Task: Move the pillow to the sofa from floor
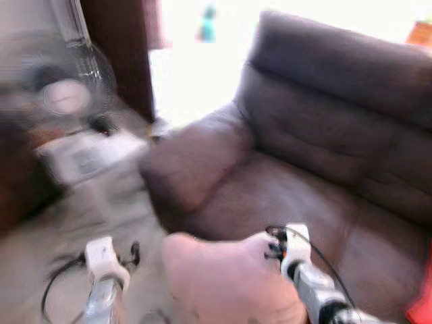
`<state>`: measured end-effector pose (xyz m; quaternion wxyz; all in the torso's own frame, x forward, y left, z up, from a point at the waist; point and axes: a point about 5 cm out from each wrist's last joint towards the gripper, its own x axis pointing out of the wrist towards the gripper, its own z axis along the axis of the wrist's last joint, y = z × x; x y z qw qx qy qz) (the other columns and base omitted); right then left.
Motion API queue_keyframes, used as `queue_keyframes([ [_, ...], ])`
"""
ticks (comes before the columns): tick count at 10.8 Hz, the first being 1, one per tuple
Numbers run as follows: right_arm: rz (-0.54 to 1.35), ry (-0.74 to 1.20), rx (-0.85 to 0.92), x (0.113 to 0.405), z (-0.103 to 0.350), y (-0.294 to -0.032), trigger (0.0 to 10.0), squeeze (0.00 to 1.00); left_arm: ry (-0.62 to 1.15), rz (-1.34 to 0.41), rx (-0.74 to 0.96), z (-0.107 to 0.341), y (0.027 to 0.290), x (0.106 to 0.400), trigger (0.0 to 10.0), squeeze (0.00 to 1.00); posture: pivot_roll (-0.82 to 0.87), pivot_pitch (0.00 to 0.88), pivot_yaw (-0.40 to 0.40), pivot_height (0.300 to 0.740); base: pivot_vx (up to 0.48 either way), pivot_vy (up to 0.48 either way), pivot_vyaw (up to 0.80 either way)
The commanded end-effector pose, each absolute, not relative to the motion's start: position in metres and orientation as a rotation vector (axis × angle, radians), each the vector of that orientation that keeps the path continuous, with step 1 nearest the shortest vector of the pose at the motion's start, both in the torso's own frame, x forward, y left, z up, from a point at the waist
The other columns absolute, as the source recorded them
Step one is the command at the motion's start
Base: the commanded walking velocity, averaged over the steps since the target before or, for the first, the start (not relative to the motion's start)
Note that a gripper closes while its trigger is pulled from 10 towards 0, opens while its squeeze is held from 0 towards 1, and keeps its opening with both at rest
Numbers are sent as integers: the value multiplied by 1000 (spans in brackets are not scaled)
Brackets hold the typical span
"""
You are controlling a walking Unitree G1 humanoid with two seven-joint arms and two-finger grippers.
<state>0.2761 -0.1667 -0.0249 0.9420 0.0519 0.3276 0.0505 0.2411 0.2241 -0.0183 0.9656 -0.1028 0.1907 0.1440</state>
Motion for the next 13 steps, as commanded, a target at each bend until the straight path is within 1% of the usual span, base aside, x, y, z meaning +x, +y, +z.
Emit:
queue_keyframes([
  [1,61,578,100,290,-10,-177,10000,0,389,286,-224,-18,222,243,10000,0,165,101,-134,740,0,0,0],
  [7,48,587,113,289,-11,-177,10000,0,400,286,-225,-20,222,243,10000,0,163,98,-130,740,0,0,0],
  [10,54,584,102,289,-11,-177,10000,0,403,283,-228,-20,221,243,10000,0,165,92,-128,740,0,272,0],
  [13,50,580,111,289,-11,-177,10000,0,400,285,-228,-19,223,243,10000,0,164,84,-125,740,0,412,0],
])
